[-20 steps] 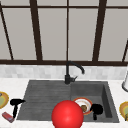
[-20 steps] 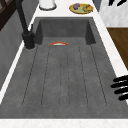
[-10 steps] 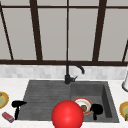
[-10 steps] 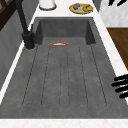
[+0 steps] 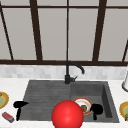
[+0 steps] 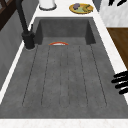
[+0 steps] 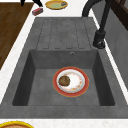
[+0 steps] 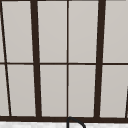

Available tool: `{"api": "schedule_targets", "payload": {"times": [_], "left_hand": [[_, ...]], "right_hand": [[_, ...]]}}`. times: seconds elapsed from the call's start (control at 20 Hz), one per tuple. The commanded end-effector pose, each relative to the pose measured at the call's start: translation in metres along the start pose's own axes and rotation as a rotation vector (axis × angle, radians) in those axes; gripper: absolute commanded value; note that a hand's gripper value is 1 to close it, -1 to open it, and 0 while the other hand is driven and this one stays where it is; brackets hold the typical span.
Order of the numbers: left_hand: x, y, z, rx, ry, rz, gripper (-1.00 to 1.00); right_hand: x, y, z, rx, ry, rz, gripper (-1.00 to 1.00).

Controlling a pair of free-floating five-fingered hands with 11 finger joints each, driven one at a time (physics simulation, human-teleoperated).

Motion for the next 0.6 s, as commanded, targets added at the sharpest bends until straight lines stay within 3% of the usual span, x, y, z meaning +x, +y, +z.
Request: {"api": "schedule_targets", "payload": {"times": [0.0, 0.05, 0.25, 0.55], "left_hand": [[-0.002, -0.001, -0.006, 0.009, 0.037, -0.001, -1.00], [-0.003, -0.004, -0.013, 0.007, 0.071, -0.006, -1.00], [-0.004, -0.005, -0.027, 0.008, 0.082, -0.025, -1.00], [-0.007, -0.014, -0.049, 0.027, 0.099, -0.019, -1.00]], "right_hand": [[0.000, 0.000, 0.000, 0.000, 0.000, 0.000, 0.00], [0.000, 0.000, 0.000, 0.000, 0.000, 0.000, 0.00], [0.000, 0.000, 0.000, 0.000, 0.000, 0.000, 0.00], [0.000, 0.000, 0.000, 0.000, 0.000, 0.000, 0.00]]}}
